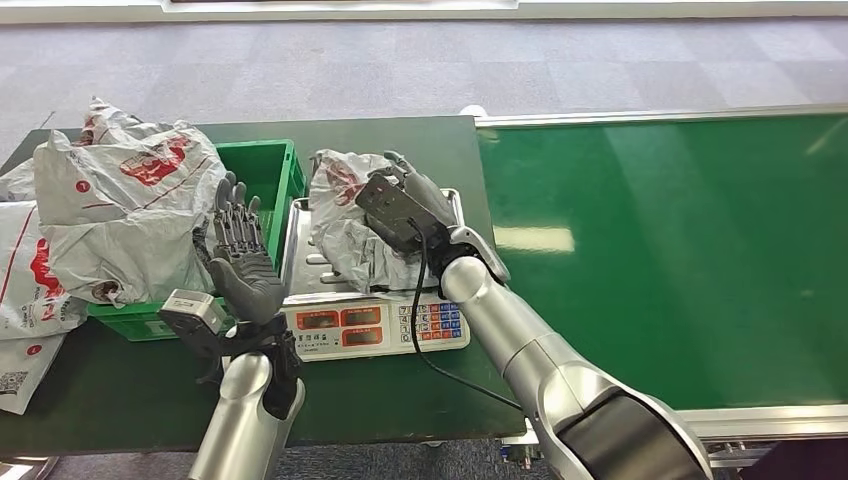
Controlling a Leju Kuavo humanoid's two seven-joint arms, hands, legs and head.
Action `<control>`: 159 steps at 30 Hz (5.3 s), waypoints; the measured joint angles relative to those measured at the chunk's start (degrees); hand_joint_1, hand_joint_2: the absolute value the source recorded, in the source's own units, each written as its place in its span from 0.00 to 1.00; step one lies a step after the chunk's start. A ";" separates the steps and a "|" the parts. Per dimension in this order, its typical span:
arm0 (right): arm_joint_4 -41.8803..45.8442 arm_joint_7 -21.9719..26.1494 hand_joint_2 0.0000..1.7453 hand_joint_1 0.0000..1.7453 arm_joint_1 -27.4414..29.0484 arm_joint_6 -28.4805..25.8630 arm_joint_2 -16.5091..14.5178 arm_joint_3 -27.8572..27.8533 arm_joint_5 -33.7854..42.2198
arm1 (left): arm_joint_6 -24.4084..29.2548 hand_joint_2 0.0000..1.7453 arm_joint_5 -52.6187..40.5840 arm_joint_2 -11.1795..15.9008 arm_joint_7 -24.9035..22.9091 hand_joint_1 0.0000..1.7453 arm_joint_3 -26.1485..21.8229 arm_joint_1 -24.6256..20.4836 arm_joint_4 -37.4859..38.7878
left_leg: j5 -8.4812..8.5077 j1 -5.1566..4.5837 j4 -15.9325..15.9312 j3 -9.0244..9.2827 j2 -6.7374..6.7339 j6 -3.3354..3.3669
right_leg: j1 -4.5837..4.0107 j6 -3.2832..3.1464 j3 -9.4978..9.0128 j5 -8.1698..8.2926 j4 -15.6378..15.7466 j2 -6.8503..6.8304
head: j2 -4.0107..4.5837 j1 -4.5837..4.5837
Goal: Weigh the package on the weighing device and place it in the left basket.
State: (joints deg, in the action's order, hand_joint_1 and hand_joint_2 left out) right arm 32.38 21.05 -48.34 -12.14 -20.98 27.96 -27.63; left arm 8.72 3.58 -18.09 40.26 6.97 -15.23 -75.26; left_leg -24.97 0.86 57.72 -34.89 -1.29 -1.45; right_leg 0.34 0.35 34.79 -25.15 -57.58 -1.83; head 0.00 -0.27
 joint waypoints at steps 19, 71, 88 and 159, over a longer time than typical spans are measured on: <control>7.54 -5.40 1.00 0.00 2.97 -24.37 0.89 -2.43 -6.90 | 2.01 0.00 -0.39 -0.03 -0.01 0.00 -0.39 1.28 -1.21 | -0.01 0.00 0.00 -0.01 0.00 0.00 | 0.01 0.00 0.04 0.00 0.01 0.01 | 0.00 0.00; 74.41 18.78 1.00 0.00 34.37 -27.72 1.03 -18.86 2.37 | 3.89 1.00 -51.81 7.87 -18.82 0.96 13.29 -4.89 20.63 | -0.21 -0.09 0.01 -0.02 -0.09 0.18 | 0.09 0.04 0.04 -0.10 0.04 0.07 | 0.00 -0.01; 70.12 18.78 1.00 0.00 34.43 -27.70 1.07 -18.84 2.40 | 12.94 1.00 -36.05 6.69 -8.68 1.00 5.82 -0.61 11.35 | -0.22 -0.09 0.00 -0.06 -0.06 0.17 | 0.08 0.07 0.05 -0.14 0.04 0.04 | 0.00 -0.01; 63.23 17.67 1.00 0.00 33.26 -27.69 0.96 -16.69 -1.53 | 31.55 0.00 -89.12 14.39 -37.88 0.00 -13.24 -17.77 21.71 | -0.06 0.02 0.02 -0.07 -0.17 0.01 | 0.00 -0.09 0.10 0.04 0.03 0.12 | 0.00 0.11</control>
State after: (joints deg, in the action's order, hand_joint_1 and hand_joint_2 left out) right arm 95.60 38.71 -15.09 -39.83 -20.02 11.26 -29.16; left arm 40.27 -85.54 -3.70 2.38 -6.27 -33.00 -53.56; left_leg -25.02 0.87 57.74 -34.97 -1.46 -1.44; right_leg 0.34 0.26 34.88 -25.10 -57.55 -1.71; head 0.00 -0.16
